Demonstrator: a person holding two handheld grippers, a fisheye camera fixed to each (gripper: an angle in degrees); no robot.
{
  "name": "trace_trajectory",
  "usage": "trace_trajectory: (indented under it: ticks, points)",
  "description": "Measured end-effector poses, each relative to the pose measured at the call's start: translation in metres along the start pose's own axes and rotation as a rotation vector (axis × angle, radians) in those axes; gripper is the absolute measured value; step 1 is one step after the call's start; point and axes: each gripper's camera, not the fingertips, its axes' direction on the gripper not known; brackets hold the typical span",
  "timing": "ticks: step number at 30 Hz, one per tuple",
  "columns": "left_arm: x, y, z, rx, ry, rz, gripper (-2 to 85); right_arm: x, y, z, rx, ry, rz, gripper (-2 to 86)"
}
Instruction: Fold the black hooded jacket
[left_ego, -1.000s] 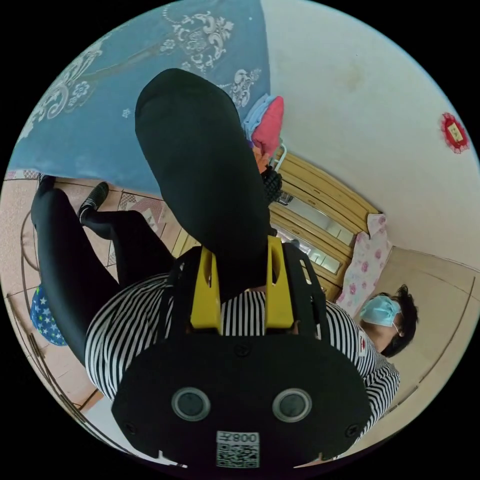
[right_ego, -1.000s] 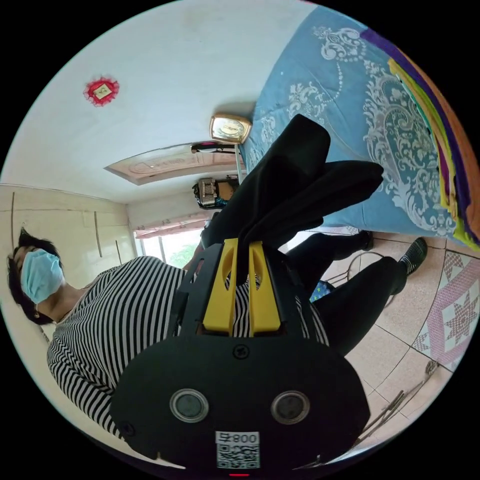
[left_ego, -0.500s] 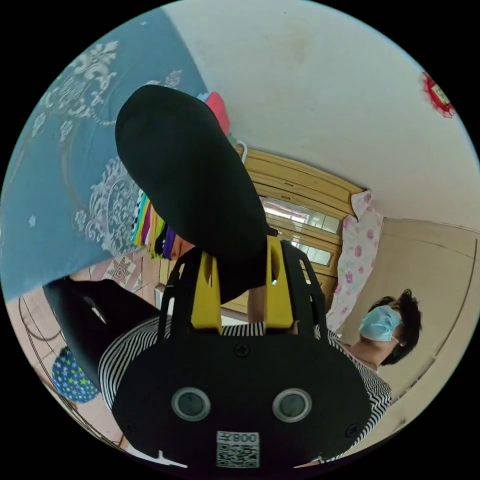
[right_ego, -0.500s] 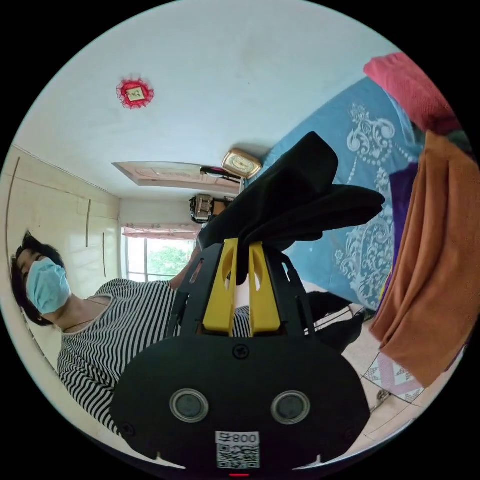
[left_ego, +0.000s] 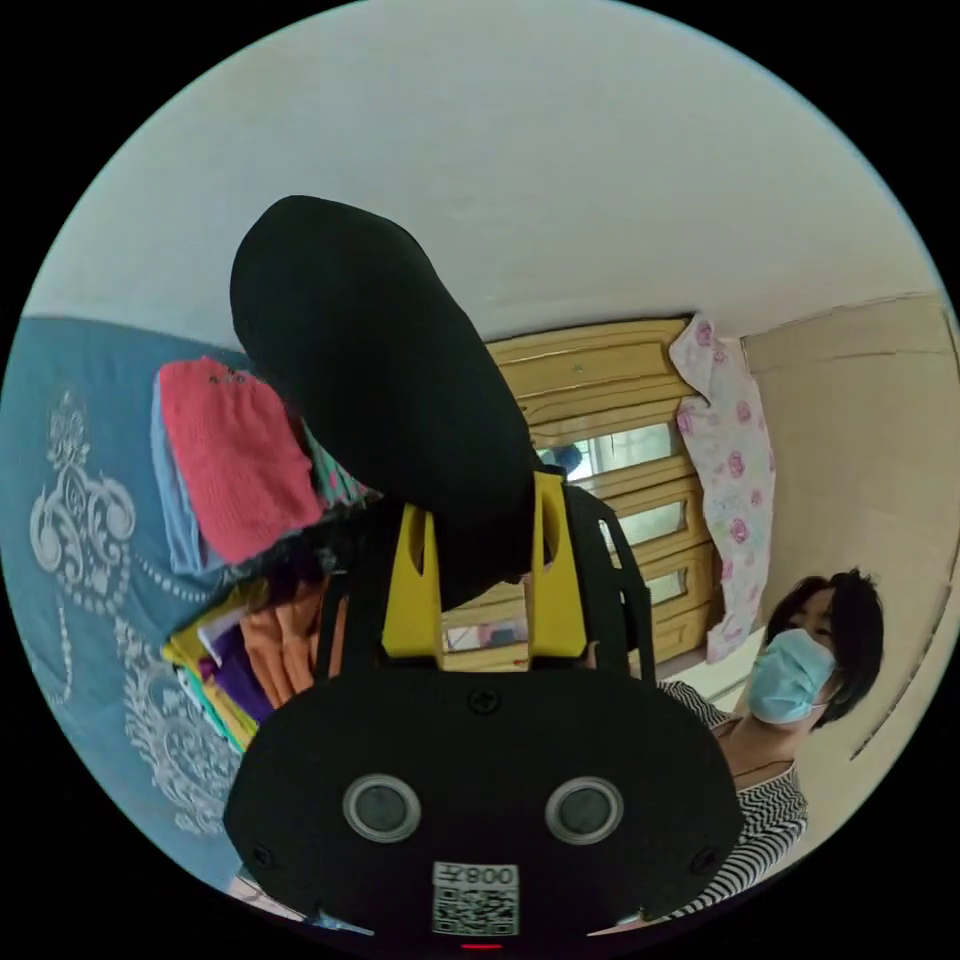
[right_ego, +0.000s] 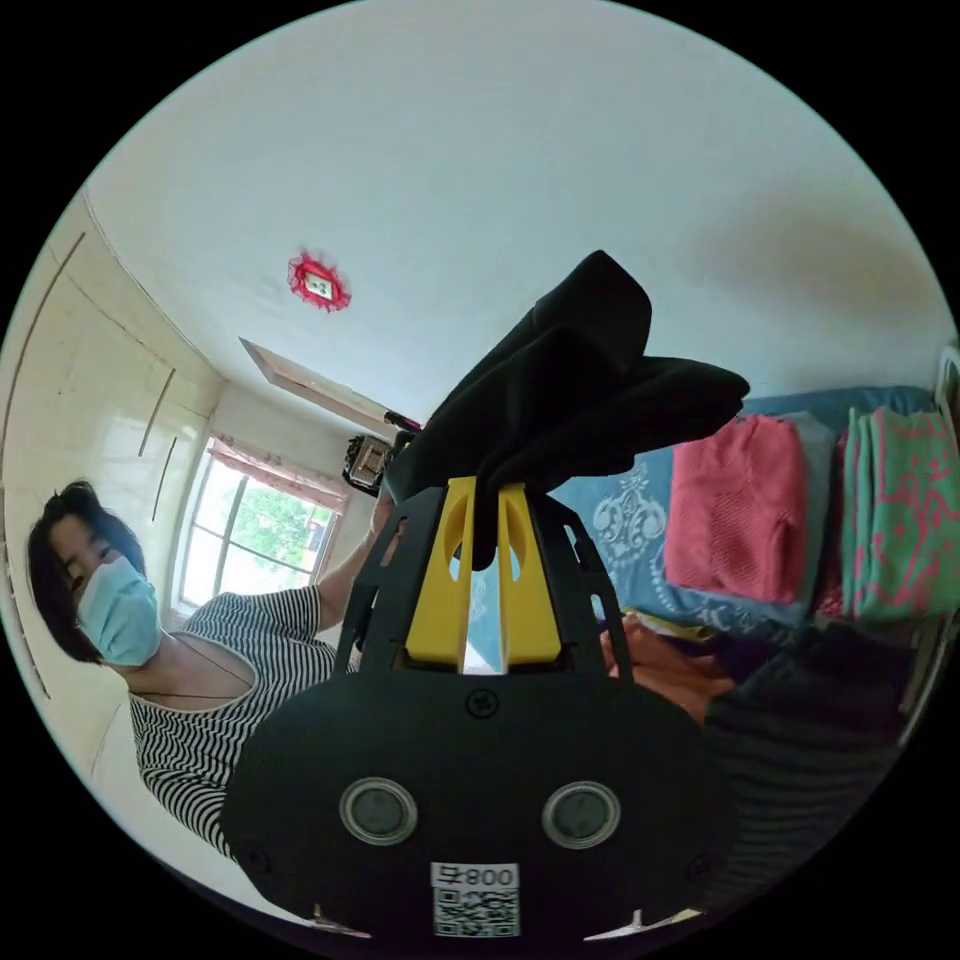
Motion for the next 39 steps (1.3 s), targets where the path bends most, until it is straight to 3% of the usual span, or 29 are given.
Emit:
trace_trajectory:
  ticks: [4, 9, 12, 16, 23, 26, 31, 34, 36, 39]
  points:
    - [-0.057, -0.043, 0.086, -0.014, -0.083, -0.025, 14.9, 0.118, -0.039, -0.005, -0.067, 0.061, 0.071, 2.5]
    - [-0.187, -0.054, 0.194, -0.112, -0.284, -0.275, 15.2, 0.312, -0.037, 0.068, -0.281, 0.149, 0.333, 2.5]
    - [-0.224, -0.051, 0.234, -0.150, -0.307, -0.305, 16.0, 0.363, -0.034, 0.099, -0.360, 0.147, 0.395, 2.5]
    - [-0.237, -0.067, 0.264, -0.128, -0.297, -0.293, 17.0, 0.362, -0.066, 0.097, -0.410, 0.210, 0.310, 2.7]
    - [-0.226, -0.096, 0.338, -0.178, -0.481, -0.204, 17.9, 0.286, -0.112, 0.092, -0.356, 0.565, 0.066, 1.4]
    - [-0.209, -0.097, 0.353, -0.128, -0.606, -0.155, 16.8, 0.265, -0.126, 0.120, -0.313, 0.625, -0.052, 0.7]
    - [-0.170, -0.093, 0.381, 0.048, -0.725, 0.002, 12.8, 0.296, -0.142, 0.207, -0.469, 0.741, -0.124, 0.3]
    - [-0.177, -0.111, 0.429, -0.047, -0.683, 0.069, 9.5, 0.323, -0.143, 0.247, -0.547, 0.800, -0.138, 0.2]
    - [-0.208, -0.121, 0.484, -0.276, -0.797, 0.085, 6.8, 0.343, -0.147, 0.268, -0.603, 0.843, -0.138, 0.2]
    - [-0.227, -0.122, 0.521, -0.344, -0.823, 0.095, 4.7, 0.373, -0.152, 0.291, -0.699, 0.883, -0.108, 0.2]
